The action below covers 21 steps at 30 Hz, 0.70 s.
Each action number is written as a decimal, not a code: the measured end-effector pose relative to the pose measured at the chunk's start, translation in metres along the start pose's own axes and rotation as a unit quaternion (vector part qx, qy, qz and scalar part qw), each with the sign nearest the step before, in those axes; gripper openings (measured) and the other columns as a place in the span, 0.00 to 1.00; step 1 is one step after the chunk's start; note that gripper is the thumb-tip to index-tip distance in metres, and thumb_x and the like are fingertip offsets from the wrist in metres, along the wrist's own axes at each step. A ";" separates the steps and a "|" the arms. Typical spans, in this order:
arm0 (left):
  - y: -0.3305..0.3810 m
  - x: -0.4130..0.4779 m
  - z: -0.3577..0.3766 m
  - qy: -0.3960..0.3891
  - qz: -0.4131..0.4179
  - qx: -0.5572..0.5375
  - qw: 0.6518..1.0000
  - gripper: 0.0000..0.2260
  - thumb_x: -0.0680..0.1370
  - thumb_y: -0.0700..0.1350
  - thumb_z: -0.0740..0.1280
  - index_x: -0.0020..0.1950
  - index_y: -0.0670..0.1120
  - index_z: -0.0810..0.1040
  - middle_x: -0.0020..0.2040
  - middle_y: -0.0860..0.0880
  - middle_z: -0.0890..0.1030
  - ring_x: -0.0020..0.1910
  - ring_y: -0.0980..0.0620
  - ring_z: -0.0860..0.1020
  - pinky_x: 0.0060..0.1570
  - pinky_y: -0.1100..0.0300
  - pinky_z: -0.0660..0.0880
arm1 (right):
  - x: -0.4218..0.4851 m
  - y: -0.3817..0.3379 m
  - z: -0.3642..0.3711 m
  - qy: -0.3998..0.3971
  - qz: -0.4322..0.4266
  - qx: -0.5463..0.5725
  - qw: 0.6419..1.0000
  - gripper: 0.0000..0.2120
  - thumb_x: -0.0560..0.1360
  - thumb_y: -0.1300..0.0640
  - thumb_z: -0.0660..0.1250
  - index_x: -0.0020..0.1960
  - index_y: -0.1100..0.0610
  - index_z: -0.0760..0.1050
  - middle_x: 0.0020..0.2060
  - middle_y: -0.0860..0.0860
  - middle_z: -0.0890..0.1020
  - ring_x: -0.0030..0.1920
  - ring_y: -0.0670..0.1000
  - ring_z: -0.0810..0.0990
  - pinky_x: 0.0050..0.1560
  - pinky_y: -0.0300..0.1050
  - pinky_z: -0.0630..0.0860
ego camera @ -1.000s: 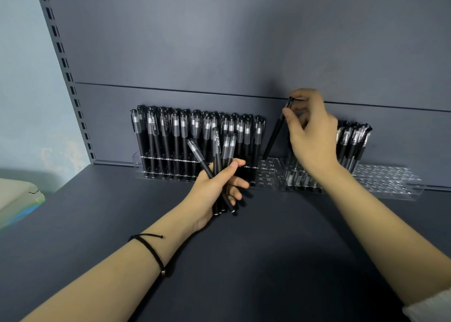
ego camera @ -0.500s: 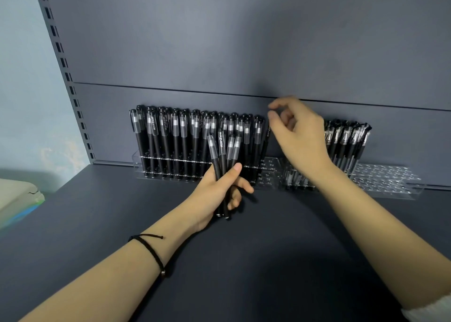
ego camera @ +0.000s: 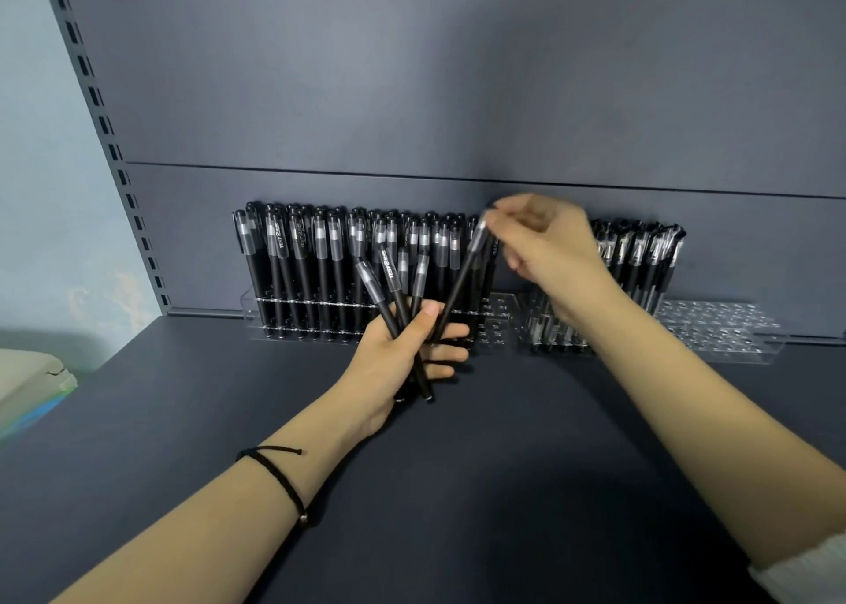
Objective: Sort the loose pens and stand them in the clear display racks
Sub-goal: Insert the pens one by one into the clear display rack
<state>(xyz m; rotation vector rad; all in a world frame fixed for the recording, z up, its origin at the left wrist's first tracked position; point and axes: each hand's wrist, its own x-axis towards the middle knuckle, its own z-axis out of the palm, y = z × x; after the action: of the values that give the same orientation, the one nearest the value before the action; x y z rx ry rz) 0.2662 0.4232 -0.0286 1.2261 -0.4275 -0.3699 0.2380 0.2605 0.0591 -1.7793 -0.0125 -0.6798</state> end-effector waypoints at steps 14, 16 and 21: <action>0.000 0.002 0.000 0.007 -0.020 0.051 0.998 0.05 0.83 0.45 0.61 0.49 0.50 0.65 0.32 0.52 0.71 0.25 0.56 0.62 0.23 0.64 0.62 | 0.014 0.012 -0.020 0.152 -0.162 -0.141 0.965 0.03 0.75 0.59 0.70 0.47 0.54 0.76 0.35 0.42 0.78 0.34 0.44 0.75 0.41 0.41 0.76; 0.000 0.001 0.001 0.011 -0.006 0.059 0.998 0.05 0.83 0.45 0.61 0.49 0.49 0.65 0.33 0.52 0.73 0.25 0.56 0.65 0.23 0.64 0.64 | 0.014 0.014 -0.018 0.141 -0.164 -0.152 0.964 0.03 0.75 0.58 0.70 0.46 0.54 0.76 0.34 0.41 0.78 0.32 0.41 0.73 0.39 0.37 0.75; -0.001 0.000 0.002 0.007 0.009 0.055 0.998 0.05 0.82 0.44 0.63 0.48 0.46 0.69 0.36 0.49 0.78 0.28 0.54 0.73 0.26 0.62 0.70 | 0.013 0.024 -0.014 0.081 -0.123 -0.198 0.969 0.06 0.75 0.58 0.70 0.48 0.52 0.74 0.35 0.42 0.79 0.28 0.40 0.72 0.36 0.34 0.71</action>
<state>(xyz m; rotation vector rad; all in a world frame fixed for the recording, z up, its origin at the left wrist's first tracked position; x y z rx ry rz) 0.2653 0.4214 -0.0289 1.3308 -0.4524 -0.3254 0.2512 0.2360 0.0465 -2.1185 0.0147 -1.0638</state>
